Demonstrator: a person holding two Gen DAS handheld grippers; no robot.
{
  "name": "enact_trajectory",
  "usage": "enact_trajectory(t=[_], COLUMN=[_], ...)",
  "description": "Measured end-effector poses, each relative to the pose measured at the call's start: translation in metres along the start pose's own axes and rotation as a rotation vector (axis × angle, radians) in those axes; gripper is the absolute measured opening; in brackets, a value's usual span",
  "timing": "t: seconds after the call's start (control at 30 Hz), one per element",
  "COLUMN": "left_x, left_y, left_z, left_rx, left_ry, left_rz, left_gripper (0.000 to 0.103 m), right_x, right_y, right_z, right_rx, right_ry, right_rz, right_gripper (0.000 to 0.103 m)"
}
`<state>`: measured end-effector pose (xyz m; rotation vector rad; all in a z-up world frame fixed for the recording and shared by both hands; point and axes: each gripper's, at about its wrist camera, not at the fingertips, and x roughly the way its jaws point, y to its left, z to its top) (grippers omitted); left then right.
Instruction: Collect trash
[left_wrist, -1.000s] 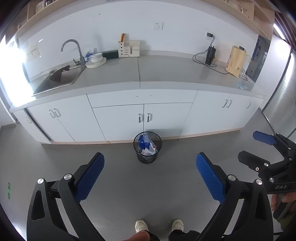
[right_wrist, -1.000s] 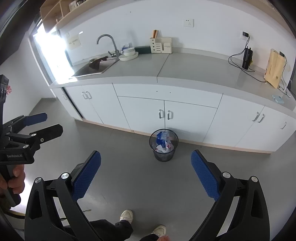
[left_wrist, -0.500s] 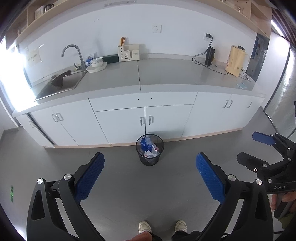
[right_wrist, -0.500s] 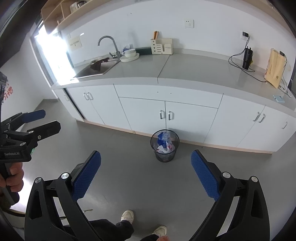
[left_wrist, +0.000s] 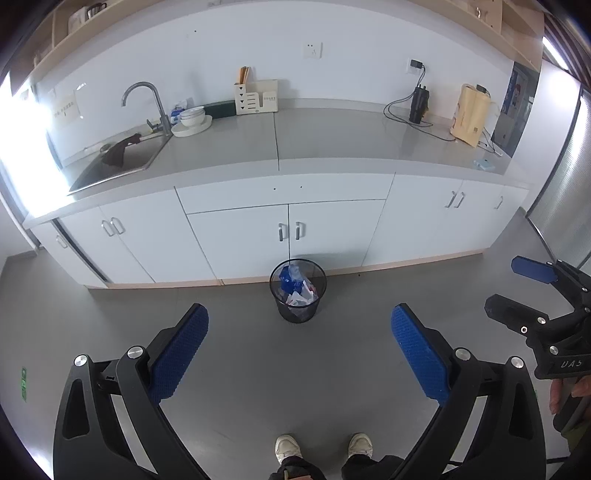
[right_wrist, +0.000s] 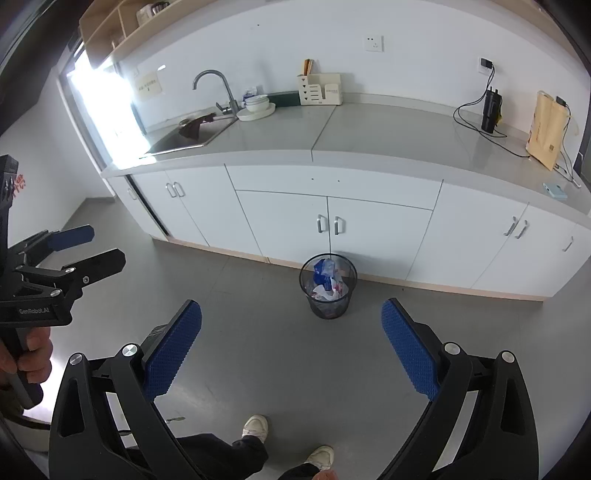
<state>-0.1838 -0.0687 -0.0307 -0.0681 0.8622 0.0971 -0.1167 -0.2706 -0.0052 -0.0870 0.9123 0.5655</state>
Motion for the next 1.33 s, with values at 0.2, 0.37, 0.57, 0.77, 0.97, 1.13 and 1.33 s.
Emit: enact_trajectory(t=[0.2, 0.37, 0.57, 0.77, 0.97, 1.13, 1.33], left_x=[0.000, -0.001, -0.005, -0.007, -0.003, -0.001, 0.000], left_y=[0.000, -0.001, -0.006, -0.009, -0.005, -0.002, -0.006], left_z=[-0.002, -0.004, -0.005, -0.005, -0.004, -0.004, -0.004], left_rx=[-0.007, -0.001, 0.011, 0.025, -0.008, -0.004, -0.001], left_ry=[0.005, 0.008, 0.007, 0.006, 0.018, 0.022, 0.025], left_rz=[-0.011, -0.019, -0.028, -0.031, -0.035, -0.044, -0.046], left_gripper=[0.097, 0.097, 0.097, 0.097, 0.097, 0.097, 0.097], right_x=[-0.003, -0.005, -0.007, -0.007, -0.007, -0.007, -0.007], right_y=[-0.001, -0.001, 0.000, -0.001, -0.003, -0.005, -0.005], right_z=[-0.006, -0.007, -0.008, -0.009, -0.012, -0.012, -0.011], right_rx=[0.002, 0.008, 0.006, 0.010, 0.013, 0.015, 0.015], right_ry=[0.005, 0.005, 0.000, -0.004, 0.004, 0.006, 0.005], right_rz=[-0.006, -0.011, -0.013, -0.012, -0.015, -0.018, -0.017], right_gripper=[0.099, 0.099, 0.099, 0.099, 0.099, 0.099, 0.099])
